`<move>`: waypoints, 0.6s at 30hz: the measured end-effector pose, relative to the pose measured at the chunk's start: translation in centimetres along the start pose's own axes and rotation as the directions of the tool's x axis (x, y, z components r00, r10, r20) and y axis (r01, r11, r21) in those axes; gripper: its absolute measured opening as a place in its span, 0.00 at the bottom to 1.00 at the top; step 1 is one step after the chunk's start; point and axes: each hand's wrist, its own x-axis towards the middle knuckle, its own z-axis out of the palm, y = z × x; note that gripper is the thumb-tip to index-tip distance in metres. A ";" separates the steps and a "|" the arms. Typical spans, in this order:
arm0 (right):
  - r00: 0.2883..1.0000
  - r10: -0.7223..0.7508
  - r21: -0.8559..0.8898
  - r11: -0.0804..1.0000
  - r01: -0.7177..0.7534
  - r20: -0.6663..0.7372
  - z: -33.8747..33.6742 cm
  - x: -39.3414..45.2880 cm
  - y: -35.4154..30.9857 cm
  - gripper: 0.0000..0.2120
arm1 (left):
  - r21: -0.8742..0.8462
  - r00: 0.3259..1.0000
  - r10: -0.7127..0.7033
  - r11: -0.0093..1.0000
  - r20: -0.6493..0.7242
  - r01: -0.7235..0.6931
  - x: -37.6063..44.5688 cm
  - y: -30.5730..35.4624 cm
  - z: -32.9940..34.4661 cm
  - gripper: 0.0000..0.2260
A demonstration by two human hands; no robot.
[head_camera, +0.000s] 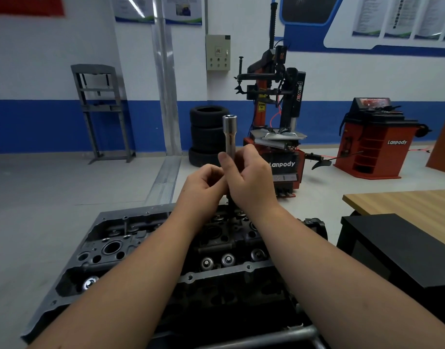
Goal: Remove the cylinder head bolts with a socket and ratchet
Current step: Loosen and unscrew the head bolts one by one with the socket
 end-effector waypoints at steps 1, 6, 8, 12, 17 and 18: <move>1.000 -0.005 -0.008 1.000 0.005 -0.003 0.0 0.0 0.0 0.12 | -0.013 1.000 -0.009 1.000 0.020 0.009 -0.1 0.1 0.1 0.09; 0.999 0.034 -0.013 0.999 -0.034 0.034 0.1 0.0 0.1 0.16 | -0.052 0.998 -0.032 0.998 0.058 0.035 0.0 0.0 0.2 0.11; 0.999 0.033 -0.010 0.999 -0.032 0.038 0.1 -0.1 0.0 0.17 | -0.020 0.997 -0.029 0.999 0.066 0.031 0.0 -0.1 0.1 0.08; 0.999 0.027 -0.010 1.000 -0.026 0.040 0.0 0.1 -0.2 0.12 | 0.032 0.999 -0.021 0.999 0.042 0.020 0.1 -0.2 0.0 0.06; 1.000 0.011 0.023 1.000 -0.012 0.028 -0.1 0.1 -0.2 0.10 | 0.015 0.998 -0.042 0.999 0.039 0.041 0.1 -0.3 0.0 0.12; 0.999 0.021 0.032 0.999 -0.022 0.036 -0.1 0.1 -0.2 0.11 | -0.007 0.996 -0.048 0.999 0.073 0.049 0.0 -0.3 0.1 0.14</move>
